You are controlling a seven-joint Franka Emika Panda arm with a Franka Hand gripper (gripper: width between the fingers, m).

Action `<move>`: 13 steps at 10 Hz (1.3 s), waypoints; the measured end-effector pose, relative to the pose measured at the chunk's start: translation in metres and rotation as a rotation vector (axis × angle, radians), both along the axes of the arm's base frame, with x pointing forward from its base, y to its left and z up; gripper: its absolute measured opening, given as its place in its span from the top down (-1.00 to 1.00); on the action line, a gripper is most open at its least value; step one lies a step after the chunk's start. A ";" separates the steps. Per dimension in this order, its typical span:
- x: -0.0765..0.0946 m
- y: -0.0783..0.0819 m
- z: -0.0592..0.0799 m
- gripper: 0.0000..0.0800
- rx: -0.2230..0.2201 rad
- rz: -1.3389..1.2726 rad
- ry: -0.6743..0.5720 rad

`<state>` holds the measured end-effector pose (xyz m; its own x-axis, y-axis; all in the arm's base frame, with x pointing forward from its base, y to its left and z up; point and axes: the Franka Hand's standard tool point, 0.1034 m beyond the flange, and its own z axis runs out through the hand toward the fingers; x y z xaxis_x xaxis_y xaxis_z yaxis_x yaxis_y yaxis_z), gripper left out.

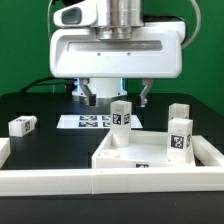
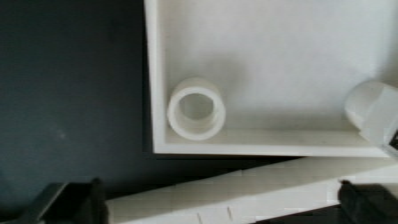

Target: Assemble square table

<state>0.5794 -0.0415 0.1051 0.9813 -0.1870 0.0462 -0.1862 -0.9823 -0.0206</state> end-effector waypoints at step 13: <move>-0.101 -0.093 -0.033 -0.62 -0.030 -0.043 0.034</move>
Offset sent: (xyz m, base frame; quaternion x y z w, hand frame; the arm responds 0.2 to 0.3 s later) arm -0.0272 -0.0426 -0.0155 -0.0002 0.0255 -0.0056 0.9997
